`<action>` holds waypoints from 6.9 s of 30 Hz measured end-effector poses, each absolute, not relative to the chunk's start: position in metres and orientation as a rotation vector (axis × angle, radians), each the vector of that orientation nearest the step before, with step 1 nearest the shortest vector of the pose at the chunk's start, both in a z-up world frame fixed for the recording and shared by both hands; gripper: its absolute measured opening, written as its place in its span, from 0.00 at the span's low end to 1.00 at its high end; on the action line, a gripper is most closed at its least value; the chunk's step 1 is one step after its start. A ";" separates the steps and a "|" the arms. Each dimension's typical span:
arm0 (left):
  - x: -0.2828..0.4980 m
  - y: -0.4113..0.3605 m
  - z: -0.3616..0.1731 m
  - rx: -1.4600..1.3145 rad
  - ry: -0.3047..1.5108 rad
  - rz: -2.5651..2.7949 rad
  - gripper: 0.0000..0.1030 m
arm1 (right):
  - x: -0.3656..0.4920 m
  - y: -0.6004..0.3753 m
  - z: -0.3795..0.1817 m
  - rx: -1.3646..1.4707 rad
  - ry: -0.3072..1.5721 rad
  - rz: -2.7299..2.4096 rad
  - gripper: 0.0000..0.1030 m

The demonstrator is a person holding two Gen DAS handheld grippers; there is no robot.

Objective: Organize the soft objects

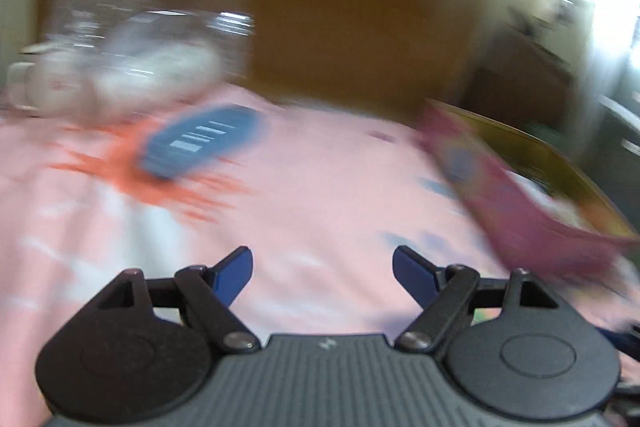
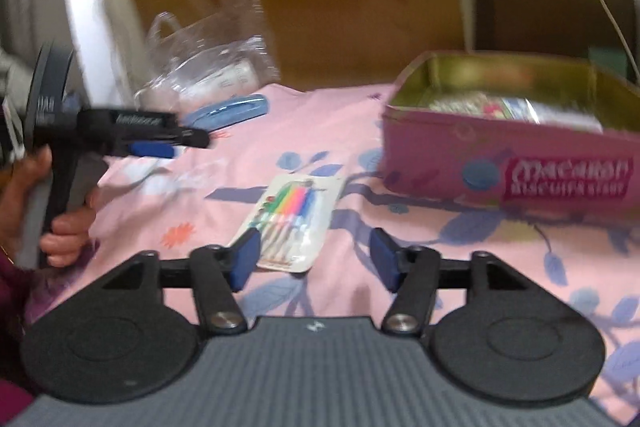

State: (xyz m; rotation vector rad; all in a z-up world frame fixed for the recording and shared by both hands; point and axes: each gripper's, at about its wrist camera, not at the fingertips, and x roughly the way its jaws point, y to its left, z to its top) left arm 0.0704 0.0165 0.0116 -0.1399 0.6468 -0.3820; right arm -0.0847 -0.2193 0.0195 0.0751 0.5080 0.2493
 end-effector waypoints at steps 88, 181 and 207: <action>0.099 0.131 0.001 -0.181 0.598 0.251 0.78 | -0.001 -0.261 0.067 0.261 0.228 0.202 0.57; 0.090 -0.224 0.107 -0.039 0.689 -0.795 0.69 | -0.053 -0.323 0.054 -0.063 0.220 0.061 0.56; 0.143 -0.313 0.054 0.022 0.659 -0.635 0.81 | 0.010 -0.433 0.027 0.135 0.251 -0.131 0.60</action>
